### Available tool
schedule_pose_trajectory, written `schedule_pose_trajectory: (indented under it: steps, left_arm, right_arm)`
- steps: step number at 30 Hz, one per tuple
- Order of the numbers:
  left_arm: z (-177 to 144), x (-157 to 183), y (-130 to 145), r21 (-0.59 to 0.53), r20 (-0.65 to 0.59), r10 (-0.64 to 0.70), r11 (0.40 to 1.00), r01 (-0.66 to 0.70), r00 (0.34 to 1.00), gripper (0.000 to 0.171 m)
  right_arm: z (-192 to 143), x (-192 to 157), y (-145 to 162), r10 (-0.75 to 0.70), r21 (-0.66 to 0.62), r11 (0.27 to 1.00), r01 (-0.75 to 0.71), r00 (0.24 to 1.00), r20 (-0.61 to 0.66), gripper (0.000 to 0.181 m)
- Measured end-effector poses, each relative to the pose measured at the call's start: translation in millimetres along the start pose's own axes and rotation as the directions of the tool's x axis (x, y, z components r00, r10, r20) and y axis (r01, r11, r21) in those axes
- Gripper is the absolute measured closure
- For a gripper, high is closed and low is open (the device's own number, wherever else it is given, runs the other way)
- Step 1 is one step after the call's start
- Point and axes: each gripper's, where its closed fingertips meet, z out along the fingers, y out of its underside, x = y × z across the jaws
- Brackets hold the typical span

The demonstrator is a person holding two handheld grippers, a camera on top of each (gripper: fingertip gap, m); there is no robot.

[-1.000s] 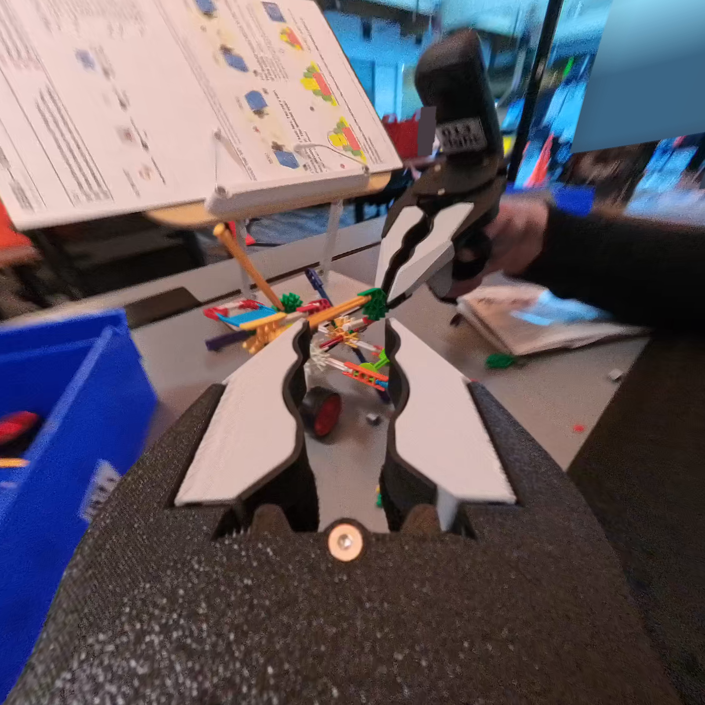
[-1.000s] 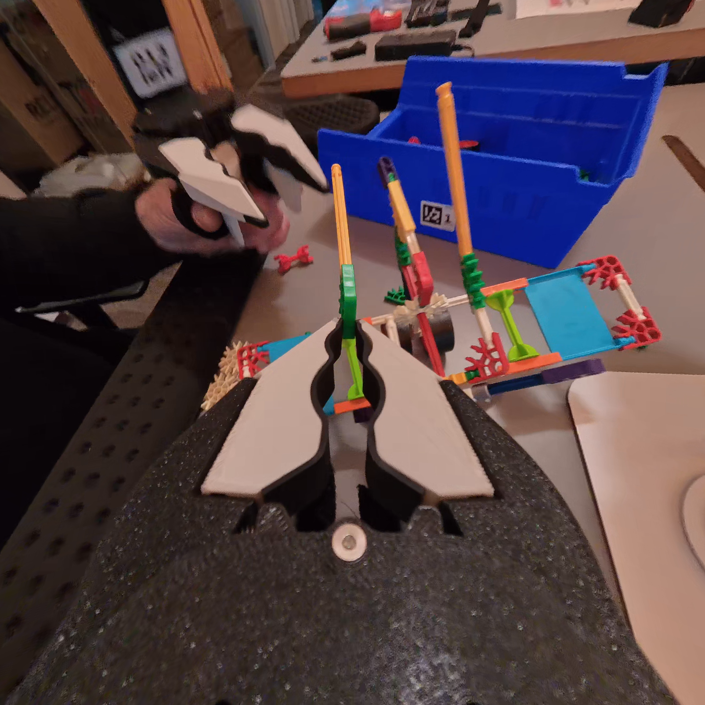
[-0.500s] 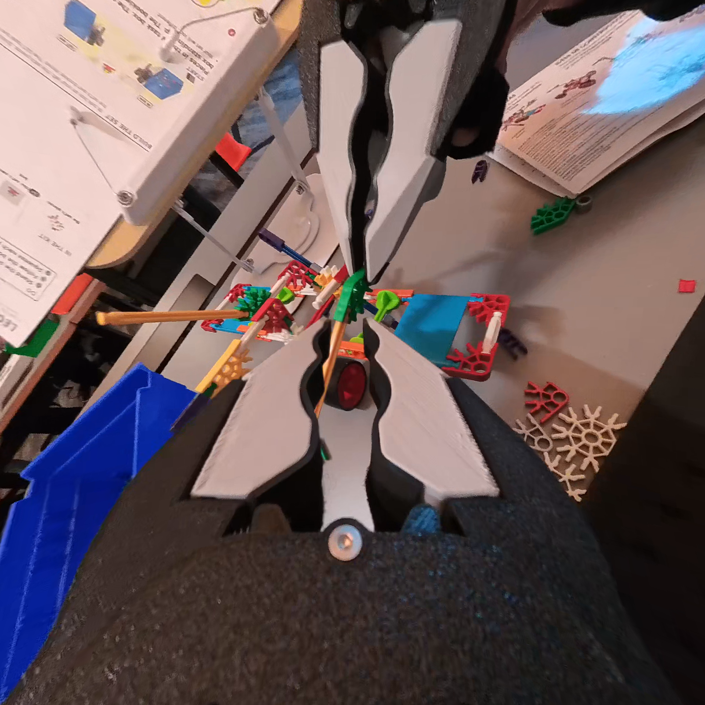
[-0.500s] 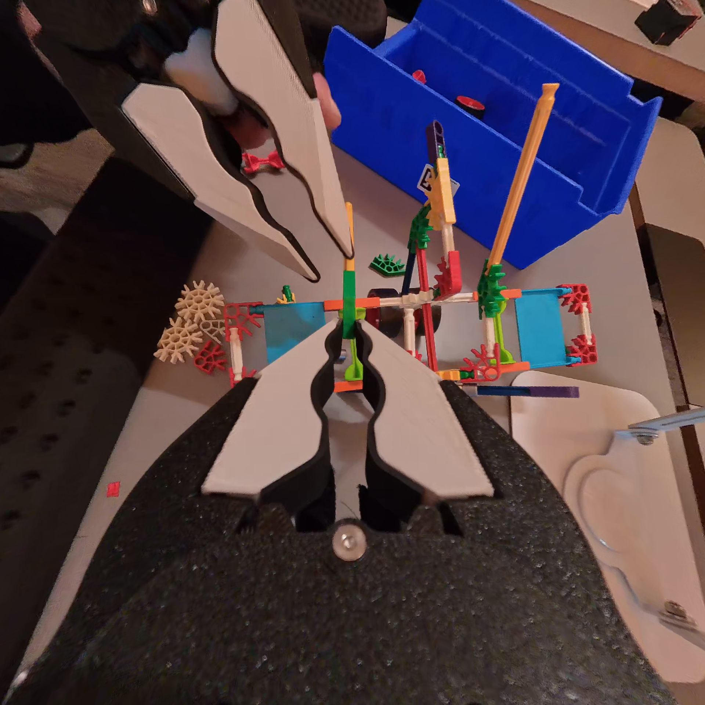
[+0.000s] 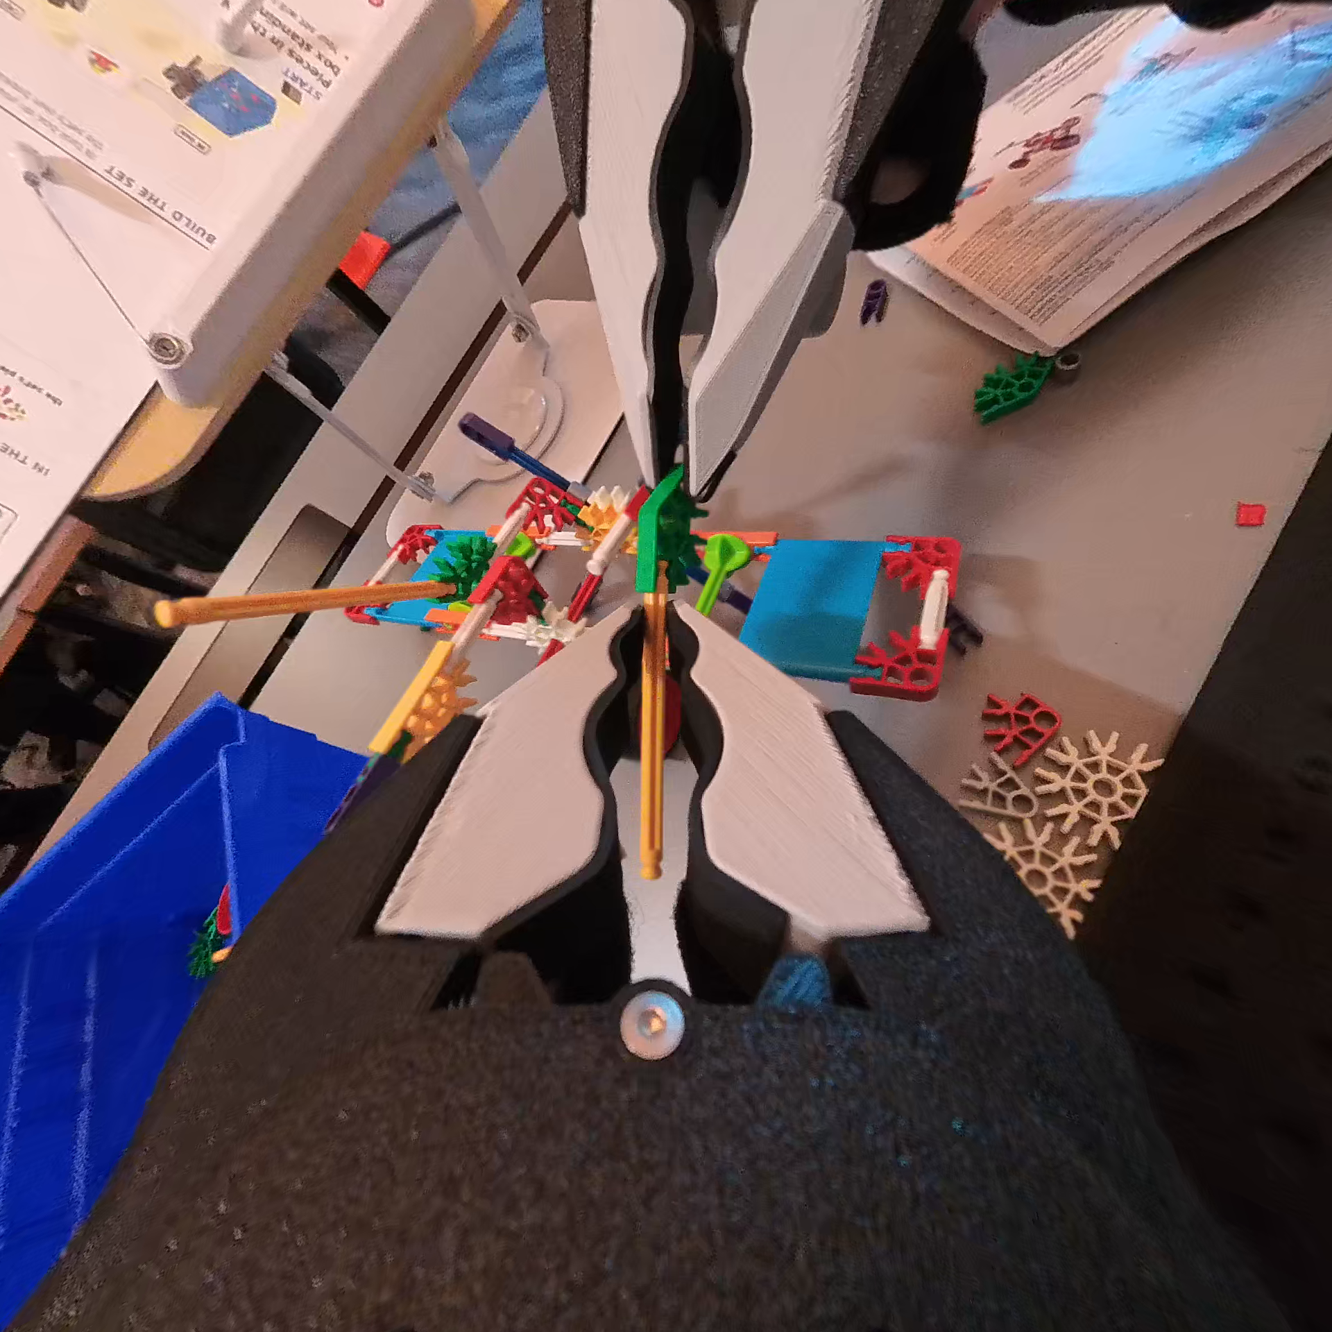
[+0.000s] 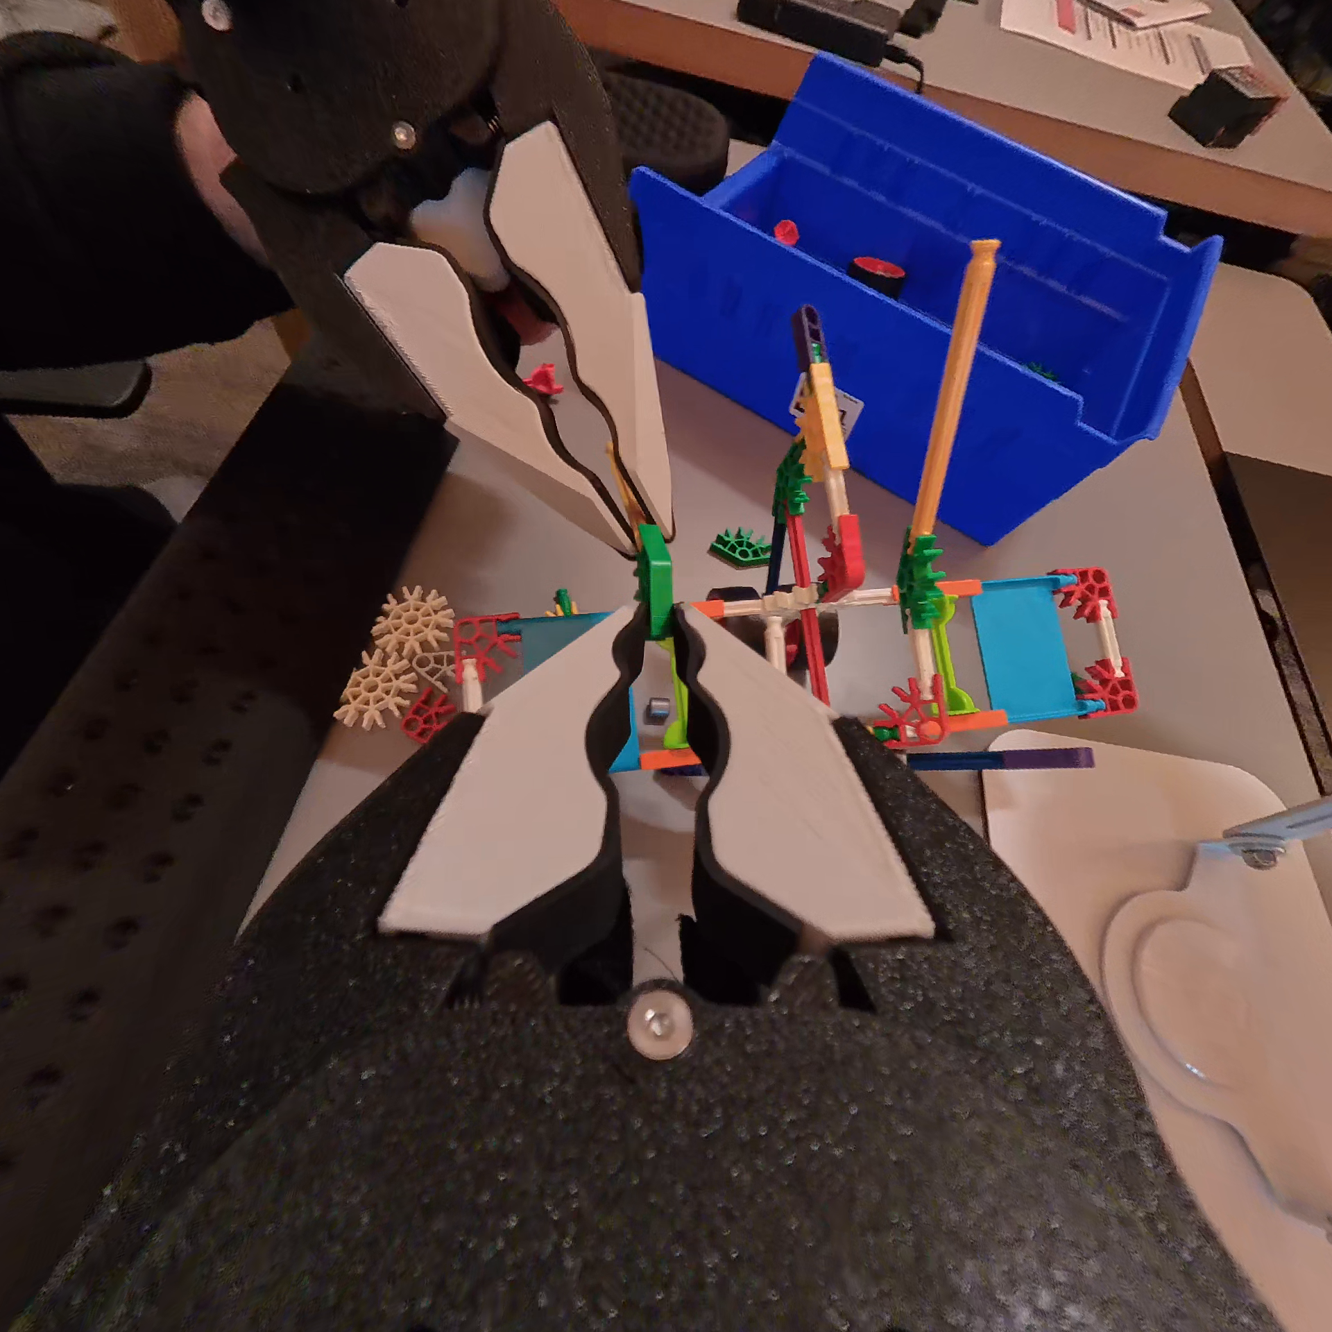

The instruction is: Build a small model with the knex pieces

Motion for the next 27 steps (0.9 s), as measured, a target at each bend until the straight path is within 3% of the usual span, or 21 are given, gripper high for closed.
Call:
schedule_pose_trajectory:
  steps: [7,13,19,23,27]
  left_arm:
    - [-4.4,-10.9,-4.8,-0.041,-0.066,-0.044,0.998,0.041,0.997,0.167]
    - [-11.6,-3.1,-19.0,0.013,-0.070,0.014,1.000,-0.014,0.997,0.166]
    - [-32.6,3.6,-21.8,0.078,-0.024,0.059,0.995,-0.057,0.998,0.166]
    - [-40.3,12.2,-13.9,0.090,-0.084,0.049,0.995,-0.042,0.995,0.157]
    - [-42.5,18.0,-19.6,0.156,-0.125,-0.004,0.987,0.024,0.992,0.164]
  right_arm:
    - [-5.0,10.9,-1.1,0.014,0.006,1.000,-0.014,0.999,-0.048,0.160]
    - [-1.0,-4.5,-10.2,0.014,0.035,0.999,-0.014,1.000,0.012,0.167]
    - [-2.9,-23.4,-33.5,-0.128,0.018,0.991,0.130,0.990,-0.059,0.175]
    - [-2.7,-38.0,-49.6,-0.230,-0.035,0.973,0.227,0.967,-0.111,0.176]
    - [-4.4,-46.3,-49.0,-0.243,-0.075,0.970,0.233,0.957,-0.161,0.176]
